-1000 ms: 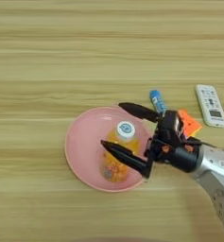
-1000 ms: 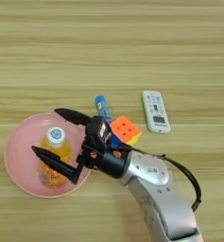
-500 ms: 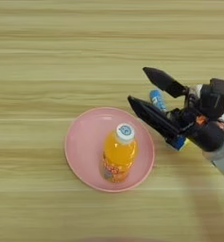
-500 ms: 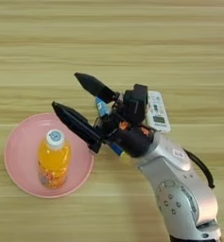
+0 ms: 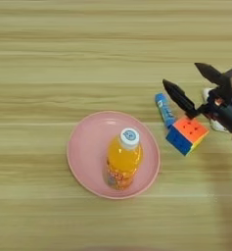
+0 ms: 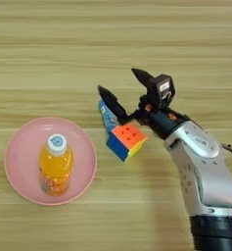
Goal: Move the objects on the table
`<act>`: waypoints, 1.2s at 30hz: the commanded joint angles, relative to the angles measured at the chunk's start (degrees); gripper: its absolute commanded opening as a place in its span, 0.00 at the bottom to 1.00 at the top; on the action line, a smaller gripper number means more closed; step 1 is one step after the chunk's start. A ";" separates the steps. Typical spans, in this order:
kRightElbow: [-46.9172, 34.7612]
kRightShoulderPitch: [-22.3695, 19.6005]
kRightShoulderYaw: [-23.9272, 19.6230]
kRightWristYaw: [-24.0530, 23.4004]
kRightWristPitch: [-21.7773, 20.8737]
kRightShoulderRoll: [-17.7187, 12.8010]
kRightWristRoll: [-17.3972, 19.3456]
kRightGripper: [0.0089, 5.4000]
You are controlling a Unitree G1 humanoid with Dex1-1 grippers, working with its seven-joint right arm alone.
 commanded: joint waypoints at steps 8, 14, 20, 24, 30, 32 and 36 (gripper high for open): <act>2.02 1.79 0.38 9.04 2.96 -10.11 -3.84 0.99; 2.31 2.88 2.07 10.31 5.89 -9.98 -5.27 0.99; 5.19 2.00 3.15 9.35 7.46 -9.11 -7.30 0.99; 7.74 1.41 3.98 8.27 6.73 -8.88 -9.62 0.99; 8.83 1.36 4.36 8.42 6.12 -8.70 -10.84 0.95; 9.07 1.19 4.22 8.31 5.97 -8.51 -11.01 0.91; 9.33 0.90 4.17 8.29 5.49 -8.26 -11.27 0.85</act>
